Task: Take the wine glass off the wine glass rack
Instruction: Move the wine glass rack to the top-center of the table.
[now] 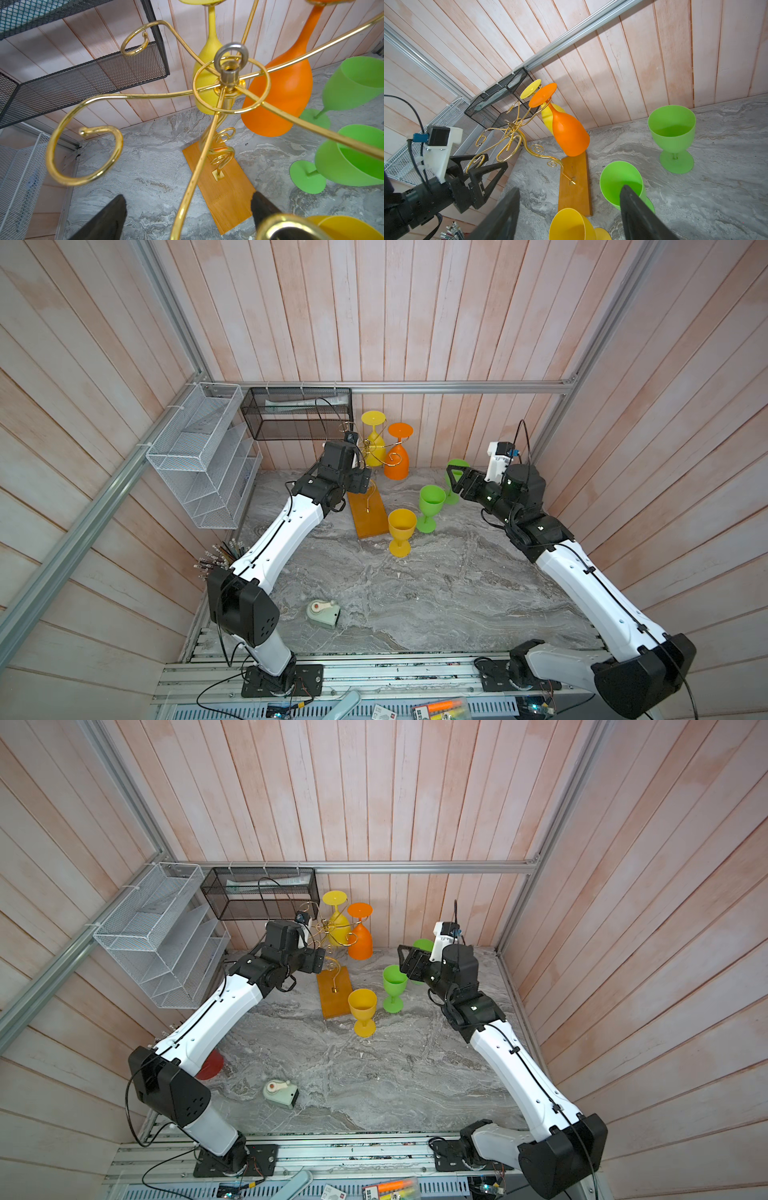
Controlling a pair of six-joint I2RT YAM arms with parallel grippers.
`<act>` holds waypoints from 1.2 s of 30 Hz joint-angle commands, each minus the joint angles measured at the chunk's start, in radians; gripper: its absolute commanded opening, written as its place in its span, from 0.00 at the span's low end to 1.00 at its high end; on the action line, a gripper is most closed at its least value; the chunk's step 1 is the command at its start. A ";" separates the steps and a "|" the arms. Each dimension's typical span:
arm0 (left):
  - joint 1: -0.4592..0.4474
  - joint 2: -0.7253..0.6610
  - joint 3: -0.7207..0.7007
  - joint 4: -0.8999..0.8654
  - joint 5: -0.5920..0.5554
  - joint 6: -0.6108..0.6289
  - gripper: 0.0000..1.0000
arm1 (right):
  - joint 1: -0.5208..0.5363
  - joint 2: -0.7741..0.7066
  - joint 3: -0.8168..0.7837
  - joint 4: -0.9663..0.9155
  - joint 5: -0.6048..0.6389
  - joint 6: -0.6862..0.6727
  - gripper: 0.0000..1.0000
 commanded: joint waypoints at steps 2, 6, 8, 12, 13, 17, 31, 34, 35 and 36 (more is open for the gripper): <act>0.024 -0.045 -0.030 0.031 0.004 0.005 0.95 | 0.008 -0.012 -0.019 0.020 -0.003 -0.012 0.73; 0.043 -0.064 -0.054 0.031 0.017 -0.001 0.95 | 0.012 -0.010 -0.020 0.025 -0.003 -0.010 0.73; 0.053 -0.074 -0.065 0.033 0.021 -0.002 0.95 | 0.014 -0.007 -0.018 0.026 -0.004 -0.008 0.73; 0.079 -0.096 -0.089 0.035 0.039 -0.010 0.95 | 0.026 0.003 -0.012 0.029 -0.001 -0.006 0.72; 0.086 -0.103 -0.097 0.037 0.042 -0.011 0.95 | 0.031 0.004 -0.012 0.029 0.000 -0.006 0.72; 0.107 -0.122 -0.119 0.040 0.057 -0.018 0.95 | 0.047 0.020 -0.004 0.036 0.002 0.000 0.72; 0.144 -0.188 -0.208 0.094 0.150 -0.054 0.98 | 0.069 0.168 0.094 0.094 -0.117 0.097 0.65; 0.144 -0.226 -0.244 0.124 0.191 -0.054 0.99 | 0.068 0.209 0.134 0.102 -0.136 0.120 0.65; 0.143 -0.239 -0.258 0.136 0.203 -0.052 1.00 | 0.066 0.223 0.149 0.106 -0.143 0.130 0.64; 0.144 -0.254 -0.272 0.148 0.213 -0.051 1.00 | 0.063 0.238 0.162 0.112 -0.156 0.143 0.64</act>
